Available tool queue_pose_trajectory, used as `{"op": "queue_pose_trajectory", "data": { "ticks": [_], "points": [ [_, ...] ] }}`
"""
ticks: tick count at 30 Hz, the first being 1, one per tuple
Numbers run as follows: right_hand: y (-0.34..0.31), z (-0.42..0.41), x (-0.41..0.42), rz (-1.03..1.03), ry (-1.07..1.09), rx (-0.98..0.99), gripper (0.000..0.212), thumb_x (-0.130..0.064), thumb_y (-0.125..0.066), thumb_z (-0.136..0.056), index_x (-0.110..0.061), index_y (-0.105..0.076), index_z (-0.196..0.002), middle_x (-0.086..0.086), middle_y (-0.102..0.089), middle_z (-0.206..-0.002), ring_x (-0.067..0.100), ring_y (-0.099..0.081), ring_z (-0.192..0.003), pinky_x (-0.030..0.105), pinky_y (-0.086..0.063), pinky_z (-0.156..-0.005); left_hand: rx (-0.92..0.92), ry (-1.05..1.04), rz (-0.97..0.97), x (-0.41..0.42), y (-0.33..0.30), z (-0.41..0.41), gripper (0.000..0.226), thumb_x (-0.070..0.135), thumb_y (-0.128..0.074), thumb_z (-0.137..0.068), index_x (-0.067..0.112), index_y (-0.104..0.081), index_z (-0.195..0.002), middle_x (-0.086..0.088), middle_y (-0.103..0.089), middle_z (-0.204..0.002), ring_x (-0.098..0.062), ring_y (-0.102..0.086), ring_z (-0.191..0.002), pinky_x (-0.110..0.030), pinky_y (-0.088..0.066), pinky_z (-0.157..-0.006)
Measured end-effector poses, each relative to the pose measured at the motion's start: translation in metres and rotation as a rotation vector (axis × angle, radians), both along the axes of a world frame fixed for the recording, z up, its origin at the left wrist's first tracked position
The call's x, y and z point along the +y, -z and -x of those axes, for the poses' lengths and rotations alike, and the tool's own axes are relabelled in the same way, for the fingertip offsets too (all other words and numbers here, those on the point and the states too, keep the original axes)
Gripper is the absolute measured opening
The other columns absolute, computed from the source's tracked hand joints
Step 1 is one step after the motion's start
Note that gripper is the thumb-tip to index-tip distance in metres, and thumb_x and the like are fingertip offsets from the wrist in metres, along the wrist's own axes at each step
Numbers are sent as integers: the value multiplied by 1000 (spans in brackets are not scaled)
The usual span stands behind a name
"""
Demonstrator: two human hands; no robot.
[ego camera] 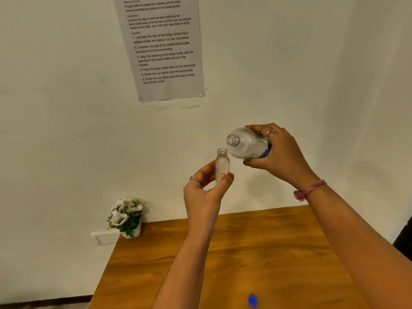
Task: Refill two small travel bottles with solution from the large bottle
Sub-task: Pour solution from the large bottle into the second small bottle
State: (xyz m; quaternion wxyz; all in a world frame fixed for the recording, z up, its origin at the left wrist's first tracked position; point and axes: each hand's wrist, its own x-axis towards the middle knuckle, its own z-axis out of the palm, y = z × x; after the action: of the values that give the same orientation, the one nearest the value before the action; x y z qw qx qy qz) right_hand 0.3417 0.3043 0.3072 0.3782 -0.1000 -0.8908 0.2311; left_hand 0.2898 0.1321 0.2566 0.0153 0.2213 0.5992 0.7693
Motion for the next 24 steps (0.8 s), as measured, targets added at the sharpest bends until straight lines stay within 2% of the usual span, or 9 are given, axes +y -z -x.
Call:
{"op": "queue_pose_trajectory", "data": {
  "ticks": [3,8,13,18,22,24],
  "points": [
    [23,-9,4,223,-47,26,76,-24,-87,-59,-22,-52,-126,-9,-53,-113,8,-48,-103,10,-39,-77,-21,23,47,9,14,-11,36,22,-80,-72,34,-66,-103,14,-72,-99,2,-64,-95,-7,-47,-66],
    [74,-28,7,505,-42,10,82,-22,-88,-57,-24,-50,-128,-12,-53,-115,5,-49,-107,6,-42,-71,-74,52,140,22,49,-37,35,16,-79,-74,30,-66,-104,12,-71,-99,8,-63,-90,-2,-45,-62],
    [117,-49,5,569,-31,-47,79,-21,-87,-59,-23,-50,-128,-11,-54,-115,8,-50,-107,8,-43,-75,-125,86,227,29,88,-60,37,10,-77,-76,17,-65,-110,5,-72,-99,-1,-67,-90,-13,-53,-68],
    [152,-69,6,582,-32,-82,79,-23,-87,-60,-17,-49,-129,-3,-56,-120,12,-53,-107,9,-50,-70,-133,44,345,28,129,-82,35,11,-77,-76,24,-62,-106,11,-70,-98,3,-66,-87,-11,-52,-68],
    [175,-82,9,601,-14,-131,80,-25,-87,-60,-18,-48,-129,-5,-54,-120,10,-51,-109,10,-48,-73,-144,26,444,20,161,-95,37,14,-78,-75,30,-60,-102,12,-69,-99,0,-66,-90,-15,-54,-74],
    [186,-87,11,601,13,-165,81,-26,-87,-61,-17,-47,-131,-7,-51,-119,8,-48,-109,5,-44,-68,-180,16,503,17,179,-101,37,16,-79,-74,28,-60,-103,9,-69,-102,-3,-66,-94,-20,-55,-79]
  ]
}}
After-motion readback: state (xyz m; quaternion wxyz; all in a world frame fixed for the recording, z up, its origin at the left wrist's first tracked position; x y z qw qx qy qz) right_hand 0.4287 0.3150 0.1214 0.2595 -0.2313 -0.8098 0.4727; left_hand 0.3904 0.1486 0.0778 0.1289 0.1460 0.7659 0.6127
